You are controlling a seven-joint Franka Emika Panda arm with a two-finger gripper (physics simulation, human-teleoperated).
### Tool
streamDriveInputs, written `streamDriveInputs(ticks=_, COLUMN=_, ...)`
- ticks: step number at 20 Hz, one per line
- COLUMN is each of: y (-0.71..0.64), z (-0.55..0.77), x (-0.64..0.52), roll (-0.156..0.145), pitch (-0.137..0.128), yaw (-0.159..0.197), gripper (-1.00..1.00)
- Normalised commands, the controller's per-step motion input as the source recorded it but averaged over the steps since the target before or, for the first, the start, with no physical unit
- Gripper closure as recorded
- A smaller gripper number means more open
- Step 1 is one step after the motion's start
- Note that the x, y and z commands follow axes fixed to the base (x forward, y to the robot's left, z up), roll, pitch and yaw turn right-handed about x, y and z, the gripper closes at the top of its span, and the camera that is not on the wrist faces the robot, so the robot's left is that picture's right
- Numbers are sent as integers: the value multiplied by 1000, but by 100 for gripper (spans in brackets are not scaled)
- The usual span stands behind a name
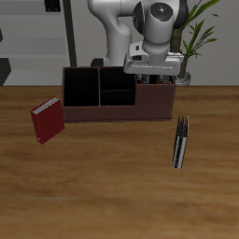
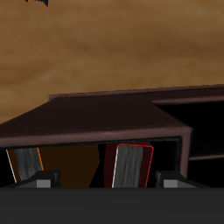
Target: Place the orange book into the back desk caddy's right compartment and place the left red book into the back desk caddy's right compartment
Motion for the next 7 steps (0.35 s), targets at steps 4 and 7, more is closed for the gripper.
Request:
streamDriveInputs(ticks=4, y=-60, z=197, x=-8, roll=15, pitch=-30, yaw=-27, gripper=-100)
streamDriveInputs(ticks=7, y=-90, z=74, x=7, roll=10, pitch=-15, yaw=-30, gripper=-100)
